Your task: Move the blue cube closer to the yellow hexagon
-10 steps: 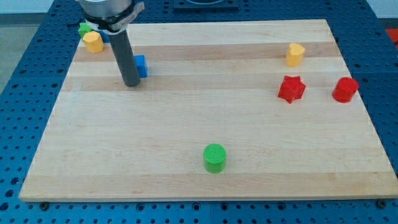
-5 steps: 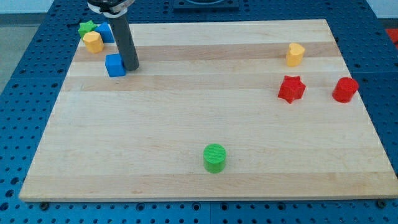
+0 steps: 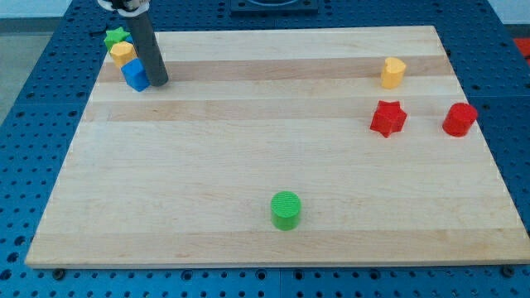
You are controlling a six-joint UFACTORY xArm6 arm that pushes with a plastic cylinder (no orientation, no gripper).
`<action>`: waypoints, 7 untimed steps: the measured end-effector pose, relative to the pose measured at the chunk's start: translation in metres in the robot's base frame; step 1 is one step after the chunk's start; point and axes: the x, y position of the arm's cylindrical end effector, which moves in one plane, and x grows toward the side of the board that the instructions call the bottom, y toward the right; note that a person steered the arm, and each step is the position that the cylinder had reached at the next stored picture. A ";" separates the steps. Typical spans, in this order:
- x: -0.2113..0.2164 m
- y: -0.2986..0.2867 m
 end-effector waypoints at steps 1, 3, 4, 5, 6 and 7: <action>-0.002 -0.018; 0.014 -0.040; 0.016 -0.055; 0.028 -0.061; 0.030 -0.069; 0.028 -0.076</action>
